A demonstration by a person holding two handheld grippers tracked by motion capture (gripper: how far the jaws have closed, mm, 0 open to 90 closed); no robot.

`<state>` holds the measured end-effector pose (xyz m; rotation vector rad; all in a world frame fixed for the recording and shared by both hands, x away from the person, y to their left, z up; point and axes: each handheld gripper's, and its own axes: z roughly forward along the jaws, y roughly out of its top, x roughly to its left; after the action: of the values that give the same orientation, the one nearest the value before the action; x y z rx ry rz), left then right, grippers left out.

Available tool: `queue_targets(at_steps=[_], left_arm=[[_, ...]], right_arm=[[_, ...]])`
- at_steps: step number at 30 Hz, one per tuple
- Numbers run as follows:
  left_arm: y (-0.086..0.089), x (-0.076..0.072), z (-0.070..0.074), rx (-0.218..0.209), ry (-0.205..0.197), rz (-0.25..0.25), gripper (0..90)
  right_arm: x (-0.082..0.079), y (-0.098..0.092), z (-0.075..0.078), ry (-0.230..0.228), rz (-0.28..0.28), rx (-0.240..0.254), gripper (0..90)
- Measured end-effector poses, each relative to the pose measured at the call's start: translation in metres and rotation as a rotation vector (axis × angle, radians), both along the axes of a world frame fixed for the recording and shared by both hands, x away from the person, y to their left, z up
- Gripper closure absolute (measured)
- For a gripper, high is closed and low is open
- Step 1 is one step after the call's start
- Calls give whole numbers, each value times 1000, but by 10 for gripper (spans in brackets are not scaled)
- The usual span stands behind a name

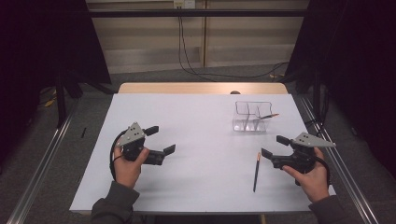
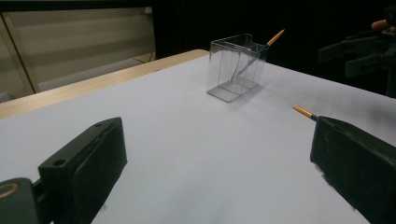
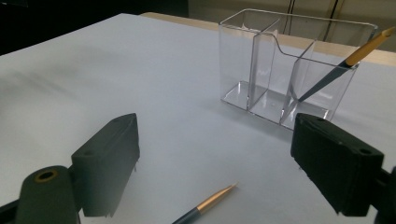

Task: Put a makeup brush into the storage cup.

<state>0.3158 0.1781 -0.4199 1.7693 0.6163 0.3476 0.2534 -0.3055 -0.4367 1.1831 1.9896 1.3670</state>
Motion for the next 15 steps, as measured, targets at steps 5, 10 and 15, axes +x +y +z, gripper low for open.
queue_targets(at_steps=[5, 10, 15], left_arm=[[1, 1, -1, -12, 2, -18, 34], [2, 1, -1, -10, -2, -22, 34], [2, 1, -1, -5, -1, -22, 33]], right_arm=[[2, 5, 0, 30, 7, -6, 156], [3, 8, -1, 57, 12, -10, 158], [5, 10, -2, 73, 18, -19, 156]])
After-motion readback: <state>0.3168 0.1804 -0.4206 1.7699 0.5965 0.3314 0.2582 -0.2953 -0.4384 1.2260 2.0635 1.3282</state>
